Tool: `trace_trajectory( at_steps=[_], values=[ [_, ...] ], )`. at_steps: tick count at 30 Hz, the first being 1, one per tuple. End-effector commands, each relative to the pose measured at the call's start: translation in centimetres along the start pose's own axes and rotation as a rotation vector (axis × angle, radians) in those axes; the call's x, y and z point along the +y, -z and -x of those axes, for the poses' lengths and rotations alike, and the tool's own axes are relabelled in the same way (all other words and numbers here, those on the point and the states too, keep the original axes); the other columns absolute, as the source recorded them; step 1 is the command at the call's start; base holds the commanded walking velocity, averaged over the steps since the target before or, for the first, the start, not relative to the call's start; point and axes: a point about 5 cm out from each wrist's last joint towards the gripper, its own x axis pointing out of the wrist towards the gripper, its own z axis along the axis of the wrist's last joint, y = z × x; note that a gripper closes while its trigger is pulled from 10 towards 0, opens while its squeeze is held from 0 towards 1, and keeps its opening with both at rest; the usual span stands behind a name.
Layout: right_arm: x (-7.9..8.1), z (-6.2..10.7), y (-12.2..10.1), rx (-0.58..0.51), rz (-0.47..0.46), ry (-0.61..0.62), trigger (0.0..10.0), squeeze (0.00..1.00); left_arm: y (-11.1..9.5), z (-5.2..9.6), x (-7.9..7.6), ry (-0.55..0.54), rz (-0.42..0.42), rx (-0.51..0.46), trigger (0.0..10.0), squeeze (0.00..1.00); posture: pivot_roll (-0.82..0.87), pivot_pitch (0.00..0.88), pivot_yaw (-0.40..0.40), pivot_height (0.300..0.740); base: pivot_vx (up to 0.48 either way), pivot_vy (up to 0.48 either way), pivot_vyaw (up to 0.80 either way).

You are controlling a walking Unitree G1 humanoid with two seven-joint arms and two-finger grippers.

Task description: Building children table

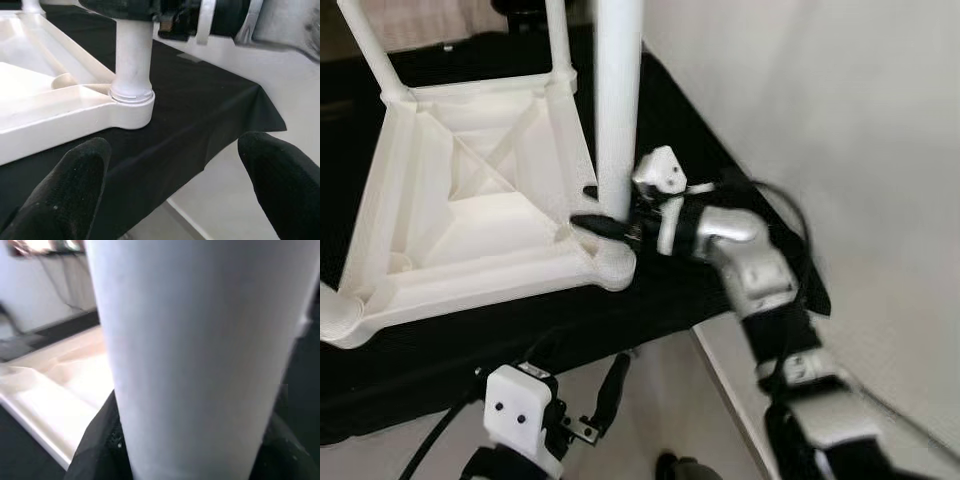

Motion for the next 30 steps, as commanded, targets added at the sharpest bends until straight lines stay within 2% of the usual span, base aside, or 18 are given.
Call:
trace_trajectory(
  at_steps=[1, 3, 5, 6, 7, 8, 10, 11, 12, 13, 15, 16, 17, 20, 21, 22, 25, 30],
  values=[
    [1.0, 1.8, 5.1, 0.249, -0.107, 0.127, 0.0, 0.00, 0.4, 0.2, 0.2, -0.006, 0.004, 0.023, 10.0, 0.00, 0.00, 0.235, -0.035, 0.740, 0.000, 0.000, 0.00],
    [4.2, 0.8, 5.1, 0.229, -0.143, 0.053, 0.0, 0.00, 0.6, 0.0, 0.5, 0.004, -0.001, 0.024, 10.0, 0.00, 0.00, 0.206, -0.025, 0.740, 0.000, 0.000, 0.00],
    [4.2, 0.8, 5.1, 0.229, -0.143, 0.053, 0.0, 0.00, 0.6, 0.0, 0.5, 0.004, -0.001, 0.024, 10.0, 0.00, 0.00, 0.206, -0.025, 0.740, 0.000, 0.000, 0.00],
    [4.6, -0.3, 4.6, 0.203, -0.128, 0.014, 0.0, 0.00, 0.7, -0.1, 0.6, 0.008, -0.004, 0.025, 10.0, 0.00, 0.00, 0.197, -0.030, 0.740, 0.000, 0.000, 0.00],
    [4.6, -0.3, 4.6, 0.203, -0.128, 0.014, 0.0, 0.00, 0.7, -0.1, 0.6, 0.008, -0.004, 0.025, 10.0, 0.00, 0.00, 0.197, -0.030, 0.740, 0.000, 0.000, 0.00],
    [4.3, -1.3, 3.9, 0.178, -0.122, -0.010, 10.0, 0.00, 0.7, -0.2, 0.6, 0.005, -0.006, 0.023, 10.0, 0.00, 0.00, 0.197, -0.036, 0.740, 0.000, 0.000, 0.00],
    [3.9, -2.1, 2.9, 0.122, -0.142, -0.057, 10.0, 0.00, 0.7, -0.2, 0.7, -0.004, -0.010, 0.020, 10.0, 0.00, 0.01, 0.195, -0.039, 0.740, 0.000, 0.000, 0.00],
    [4.1, -2.0, 2.1, 0.074, -0.154, -0.129, 10.0, 1.00, 0.7, -0.2, 0.7, -0.012, -0.011, 0.017, 10.0, 0.00, 0.01, 0.196, -0.042, 0.740, 0.000, 0.000, 0.00],
    [4.3, -1.8, 1.3, 0.027, -0.163, -0.224, 10.0, 1.00, 0.7, -0.2, 0.7, -0.018, -0.012, 0.015, 10.0, 0.00, 0.01, 0.196, -0.042, 0.740, 0.000, 0.000, 0.00],
    [4.3, -1.8, 1.3, 0.027, -0.163, -0.224, 10.0, 1.00, 0.7, -0.2, 0.7, -0.018, -0.012, 0.015, 10.0, 0.00, 0.01, 0.196, -0.042, 0.740, 0.000, 0.000, 0.00],
    [4.5, -1.5, 0.1, -0.051, -0.155, -0.365, 10.0, 1.00, 0.6, -0.3, 0.7, -0.020, -0.012, 0.012, 10.0, 0.00, 0.00, 0.199, -0.041, 0.740, 0.000, 0.000, 0.00],
    [4.5, -1.5, 0.1, -0.051, -0.155, -0.365, 10.0, 1.00, 0.6, -0.3, 0.7, -0.020, -0.012, 0.012, 10.0, 0.00, 0.00, 0.199, -0.041, 0.740, 0.000, 0.000, 0.00],
    [4.2, -0.8, -1.2, -0.109, -0.126, -0.471, 10.0, 1.00, 0.6, -0.3, 0.6, -0.014, -0.009, 0.012, 10.0, 0.00, 0.01, 0.200, -0.042, 0.740, 0.000, 0.000, 0.00],
    [3.8, -0.1, -1.6, -0.098, -0.058, -0.558, 10.0, 0.96, 0.6, -0.3, 0.5, -0.011, -0.008, 0.012, 10.0, 0.00, 0.02, 0.206, -0.044, 0.740, 0.000, 0.000, 0.00],
    [3.3, 0.7, -1.7, -0.073, 0.021, -0.670, 10.0, 0.71, 0.6, -0.3, 0.4, -0.008, -0.007, 0.013, 10.0, 0.00, 0.02, 0.207, -0.044, 0.740, 0.000, 0.000, 0.00],
    [2.8, 1.0, -1.9, -0.066, 0.037, -0.714, 10.0, 0.00, 0.5, -0.2, 0.4, -0.008, -0.007, 0.013, 10.0, 0.00, 0.02, 0.210, -0.044, 0.740, 0.000, 0.000, 0.00],
    [1.5, 0.9, -2.1, -0.065, 0.046, -0.754, 10.0, 0.00, 0.5, -0.1, 0.3, -0.008, -0.003, 0.015, 10.0, 0.00, 0.02, 0.211, -0.047, 0.740, 0.000, 0.000, 0.00],
    [1.1, 0.3, -2.0, -0.065, 0.047, -0.781, 10.0, 0.00, 0.5, -0.1, 0.2, -0.004, 0.001, 0.017, 10.0, 0.00, 0.03, 0.214, -0.041, 0.740, 0.000, 0.000, 0.00]
  ],
)
